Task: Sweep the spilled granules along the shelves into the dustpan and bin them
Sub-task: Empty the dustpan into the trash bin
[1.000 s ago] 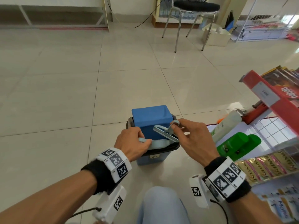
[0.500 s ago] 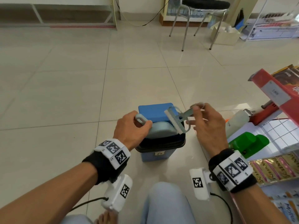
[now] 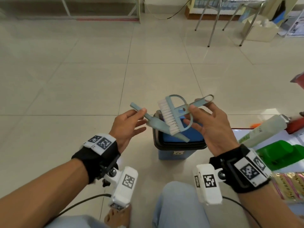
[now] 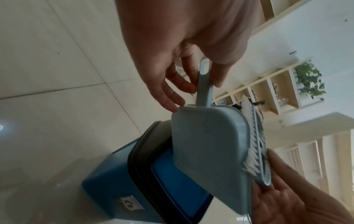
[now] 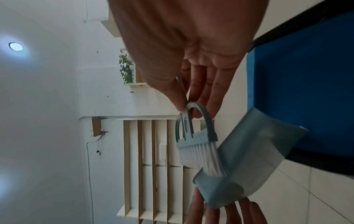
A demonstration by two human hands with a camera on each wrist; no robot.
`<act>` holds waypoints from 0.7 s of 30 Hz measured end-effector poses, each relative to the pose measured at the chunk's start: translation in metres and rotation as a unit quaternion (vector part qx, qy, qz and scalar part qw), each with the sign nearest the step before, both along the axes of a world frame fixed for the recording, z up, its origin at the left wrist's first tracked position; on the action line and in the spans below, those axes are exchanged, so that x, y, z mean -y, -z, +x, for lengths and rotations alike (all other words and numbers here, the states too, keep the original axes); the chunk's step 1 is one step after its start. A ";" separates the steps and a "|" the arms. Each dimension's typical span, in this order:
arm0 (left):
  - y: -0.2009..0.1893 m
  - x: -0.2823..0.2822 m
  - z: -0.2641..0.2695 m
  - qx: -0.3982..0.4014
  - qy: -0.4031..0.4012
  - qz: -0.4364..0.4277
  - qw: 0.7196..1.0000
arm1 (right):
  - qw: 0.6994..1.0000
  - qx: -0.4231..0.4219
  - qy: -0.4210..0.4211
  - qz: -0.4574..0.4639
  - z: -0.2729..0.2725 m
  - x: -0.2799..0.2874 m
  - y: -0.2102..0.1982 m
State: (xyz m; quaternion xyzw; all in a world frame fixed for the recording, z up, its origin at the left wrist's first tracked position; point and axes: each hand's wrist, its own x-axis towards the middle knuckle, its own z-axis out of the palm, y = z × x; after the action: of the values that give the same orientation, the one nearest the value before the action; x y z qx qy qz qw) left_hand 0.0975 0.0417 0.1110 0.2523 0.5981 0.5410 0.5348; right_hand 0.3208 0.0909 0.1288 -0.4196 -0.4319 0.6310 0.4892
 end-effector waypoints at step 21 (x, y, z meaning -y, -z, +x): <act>0.119 -0.013 -0.112 -0.131 -0.004 -0.074 0.989 | 0.881 0.401 -0.219 0.121 -0.177 -0.010 0.122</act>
State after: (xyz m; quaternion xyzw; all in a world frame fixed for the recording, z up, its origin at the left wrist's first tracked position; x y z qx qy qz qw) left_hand -0.0149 0.0552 -0.0079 0.2782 0.7022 0.4594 0.4673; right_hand 0.1435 0.1014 0.0067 -0.4692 -0.7452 0.4422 0.1706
